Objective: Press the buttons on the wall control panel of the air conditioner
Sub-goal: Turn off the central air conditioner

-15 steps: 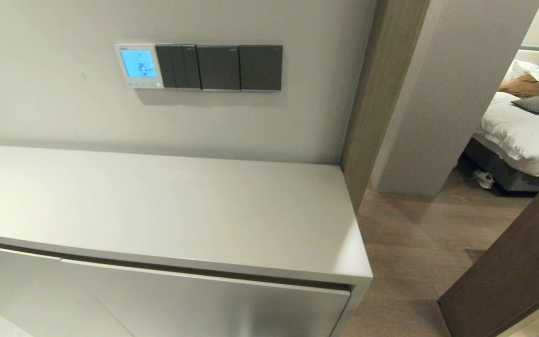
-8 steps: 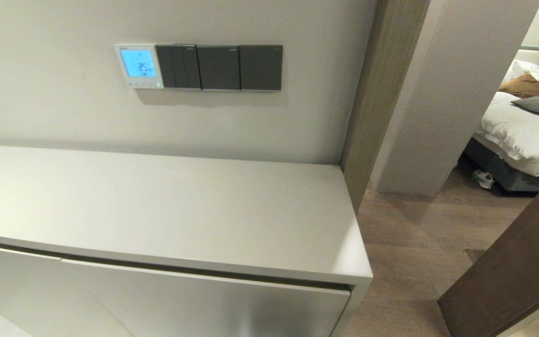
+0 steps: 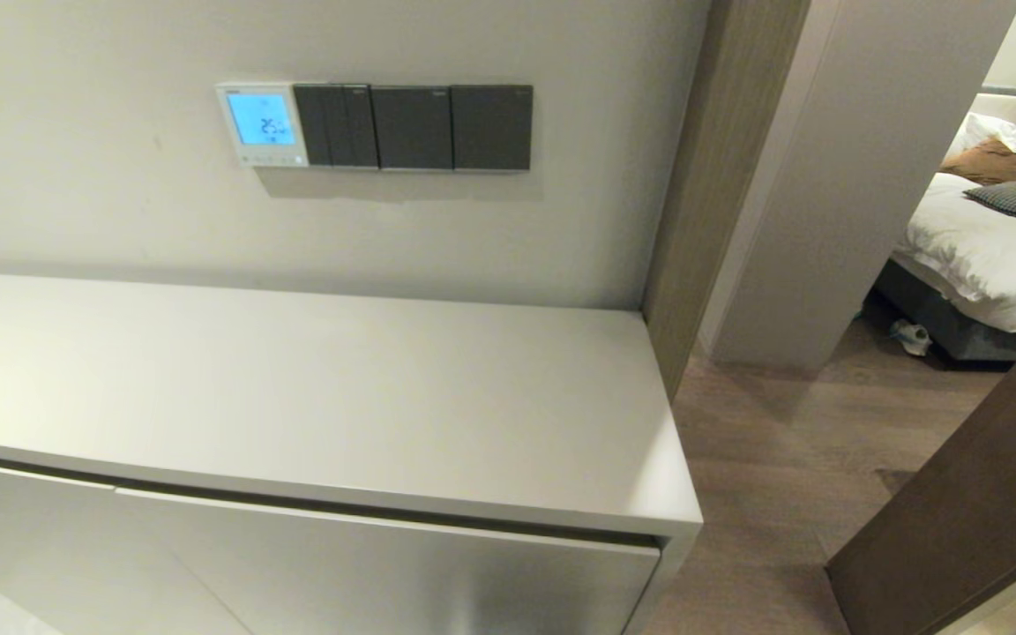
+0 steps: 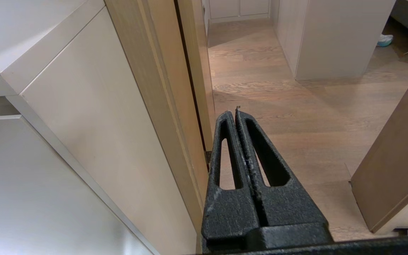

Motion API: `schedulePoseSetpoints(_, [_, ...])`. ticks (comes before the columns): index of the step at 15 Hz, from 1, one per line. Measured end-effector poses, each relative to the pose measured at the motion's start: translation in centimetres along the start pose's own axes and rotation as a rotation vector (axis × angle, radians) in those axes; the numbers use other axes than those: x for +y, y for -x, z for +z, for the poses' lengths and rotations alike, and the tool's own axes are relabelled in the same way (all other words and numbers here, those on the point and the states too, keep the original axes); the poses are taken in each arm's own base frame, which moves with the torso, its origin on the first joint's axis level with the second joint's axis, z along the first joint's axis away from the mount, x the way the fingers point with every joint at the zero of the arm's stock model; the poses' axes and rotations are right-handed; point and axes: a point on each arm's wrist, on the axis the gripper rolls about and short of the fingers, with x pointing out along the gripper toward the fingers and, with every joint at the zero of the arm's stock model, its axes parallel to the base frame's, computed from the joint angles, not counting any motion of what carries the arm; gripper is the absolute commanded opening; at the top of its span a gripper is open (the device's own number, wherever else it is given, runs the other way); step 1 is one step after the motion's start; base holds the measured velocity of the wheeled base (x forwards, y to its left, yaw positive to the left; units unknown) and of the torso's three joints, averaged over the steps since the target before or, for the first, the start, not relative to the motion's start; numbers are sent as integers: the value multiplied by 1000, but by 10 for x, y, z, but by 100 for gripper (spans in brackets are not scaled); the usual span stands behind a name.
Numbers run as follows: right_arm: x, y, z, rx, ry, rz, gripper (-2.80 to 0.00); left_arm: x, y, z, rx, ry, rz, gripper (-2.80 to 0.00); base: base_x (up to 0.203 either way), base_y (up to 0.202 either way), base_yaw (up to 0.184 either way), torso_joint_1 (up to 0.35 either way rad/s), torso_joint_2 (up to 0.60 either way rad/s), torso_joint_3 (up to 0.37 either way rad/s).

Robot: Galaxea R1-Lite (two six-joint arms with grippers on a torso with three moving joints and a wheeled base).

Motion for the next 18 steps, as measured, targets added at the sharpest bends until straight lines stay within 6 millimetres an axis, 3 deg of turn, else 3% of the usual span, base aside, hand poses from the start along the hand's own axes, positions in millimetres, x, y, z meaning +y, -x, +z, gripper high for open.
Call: schedulePoseSetpoints(18, [0,0,0,0,0,0,-280,0,0,0,-3,34,-2,-280,0,0,0,0,0,0])
